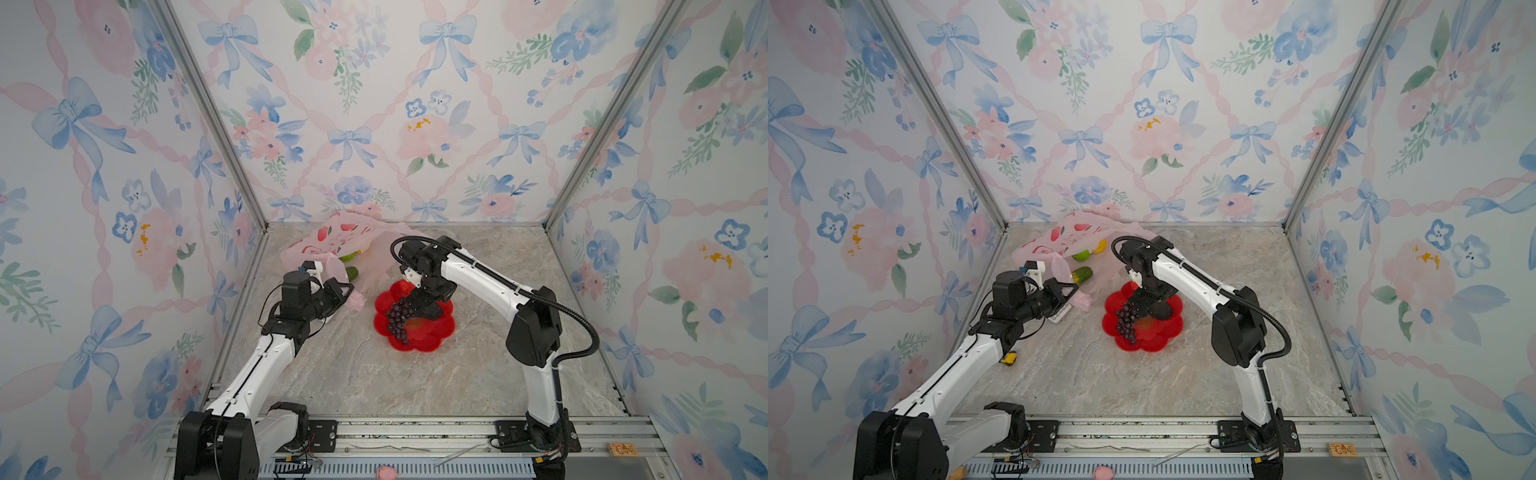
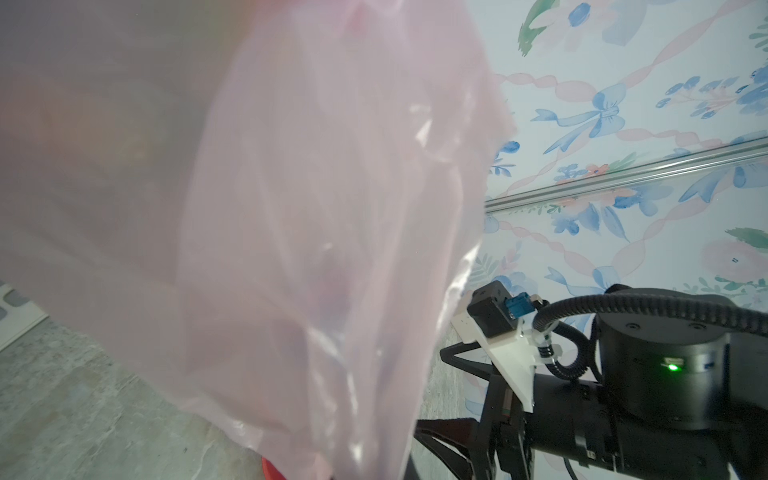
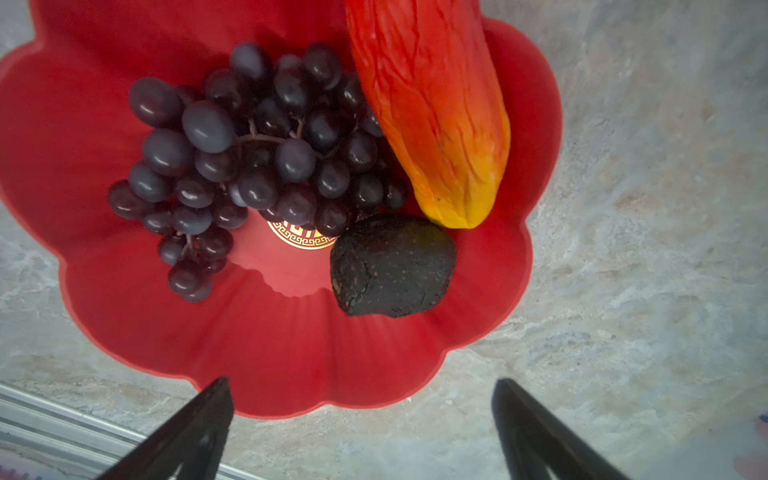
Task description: Place the fruits into the plastic bag
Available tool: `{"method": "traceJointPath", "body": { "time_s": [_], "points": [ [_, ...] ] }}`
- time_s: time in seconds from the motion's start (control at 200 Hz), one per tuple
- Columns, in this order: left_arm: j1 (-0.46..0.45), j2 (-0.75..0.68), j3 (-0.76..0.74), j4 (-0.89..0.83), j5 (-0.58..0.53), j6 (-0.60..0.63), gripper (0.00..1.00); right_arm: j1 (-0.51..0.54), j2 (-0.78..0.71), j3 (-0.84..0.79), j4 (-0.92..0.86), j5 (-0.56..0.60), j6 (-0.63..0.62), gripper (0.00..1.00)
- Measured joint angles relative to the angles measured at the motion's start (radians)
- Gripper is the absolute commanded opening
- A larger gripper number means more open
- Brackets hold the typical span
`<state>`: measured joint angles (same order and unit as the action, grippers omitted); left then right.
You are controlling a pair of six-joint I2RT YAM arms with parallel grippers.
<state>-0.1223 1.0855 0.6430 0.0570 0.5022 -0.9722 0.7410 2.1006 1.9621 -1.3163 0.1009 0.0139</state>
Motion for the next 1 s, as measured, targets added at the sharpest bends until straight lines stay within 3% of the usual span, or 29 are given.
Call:
{"method": "traceJointPath", "body": {
  "time_s": [1.0],
  "points": [
    [0.005, 0.008, 0.008, -0.004, 0.003, 0.0, 0.0, -0.024, 0.101, -0.047, 0.07, 0.0, -0.006, 0.88]
  ]
}}
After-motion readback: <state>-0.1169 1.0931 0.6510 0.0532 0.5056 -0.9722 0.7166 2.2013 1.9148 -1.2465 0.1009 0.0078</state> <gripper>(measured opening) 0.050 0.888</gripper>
